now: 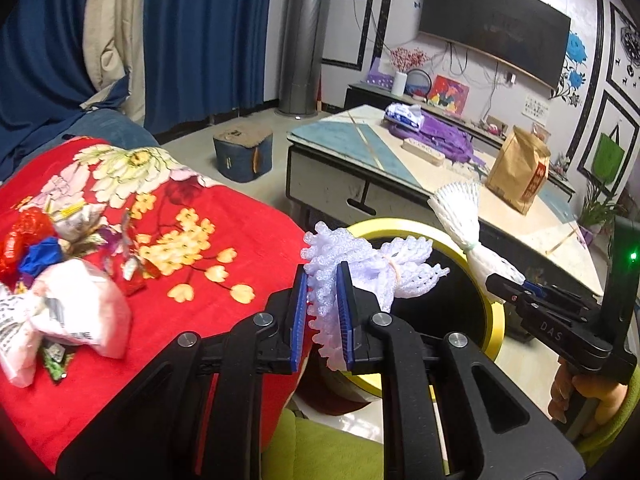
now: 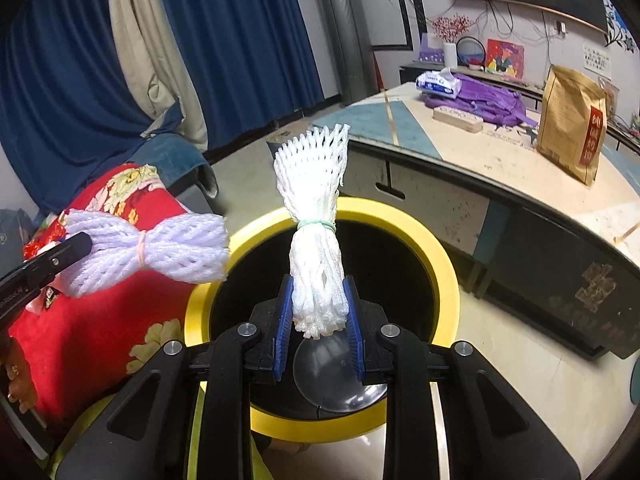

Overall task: Collect trash
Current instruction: 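Carry both foam nets over the yellow bin and open both grippers, then move both open tools back over the bed toward the trash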

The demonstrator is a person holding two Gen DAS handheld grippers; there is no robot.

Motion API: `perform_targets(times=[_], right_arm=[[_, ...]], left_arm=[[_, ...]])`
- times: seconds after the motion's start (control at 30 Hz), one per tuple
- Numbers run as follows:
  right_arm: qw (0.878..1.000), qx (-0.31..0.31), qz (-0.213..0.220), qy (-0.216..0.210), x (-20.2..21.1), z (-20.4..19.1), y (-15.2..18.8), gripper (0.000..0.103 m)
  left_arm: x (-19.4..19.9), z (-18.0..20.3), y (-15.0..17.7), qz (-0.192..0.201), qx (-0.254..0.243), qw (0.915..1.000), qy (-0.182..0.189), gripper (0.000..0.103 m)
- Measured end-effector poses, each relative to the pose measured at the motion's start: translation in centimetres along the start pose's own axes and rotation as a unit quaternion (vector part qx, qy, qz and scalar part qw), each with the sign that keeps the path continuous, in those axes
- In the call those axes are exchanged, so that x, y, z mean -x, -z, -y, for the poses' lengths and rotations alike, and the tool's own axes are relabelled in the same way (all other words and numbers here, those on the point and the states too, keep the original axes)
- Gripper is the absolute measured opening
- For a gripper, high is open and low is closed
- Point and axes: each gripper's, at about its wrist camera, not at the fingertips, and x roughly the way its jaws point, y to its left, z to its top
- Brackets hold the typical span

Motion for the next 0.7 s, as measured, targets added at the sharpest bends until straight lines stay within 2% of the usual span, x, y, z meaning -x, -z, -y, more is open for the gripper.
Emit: perform_targets(times=[0.27, 0.33, 0.4, 0.43, 0.47, 0.53, 0.63, 0.7], right_arm=[[0.999, -0.021, -0.027, 0.000, -1.4, 0.8, 0.4, 0.025], [0.999, -0.029, -0.032, 0.000, -1.6, 1.1, 0.4, 0.029], [0.999, -0.035, -0.035, 0.002, -1.8, 1.3, 0.4, 0.033], [0.999, -0.038, -0.035, 0.005, -1.9, 1.5, 0.4, 0.040], [0.999, -0.040, -0.034, 0.007, -1.8, 1.6, 0.4, 0.042], [0.998, -0.045, -0.032, 0.010, -1.8, 1.8, 0.4, 0.048], [0.999, -0.046, -0.025, 0.010, -1.6, 1.8, 0.3, 0.052], [0.999, -0.043, -0.019, 0.004, -1.3, 1.6, 0.2, 0.056]], left_arm=[[-1.8, 1.1, 0.2, -0.019, -0.007, 0.9998, 0.005, 0.009], [-2.2, 1.3, 0.1, -0.022, -0.006, 0.9997, 0.009, 0.009], [-2.5, 1.5, 0.0, -0.023, -0.004, 0.9997, 0.012, 0.021], [-2.6, 1.4, -0.2, -0.023, 0.001, 0.9997, 0.011, 0.043], [-2.5, 1.2, -0.3, -0.020, 0.008, 0.9997, 0.013, 0.060], [-2.3, 0.7, -0.4, -0.014, 0.022, 0.9995, 0.016, 0.067], [-1.7, 0.1, -0.5, -0.008, 0.034, 0.9993, 0.016, 0.090], [-1.2, -0.3, -0.6, -0.001, 0.042, 0.9989, 0.020, 0.091]])
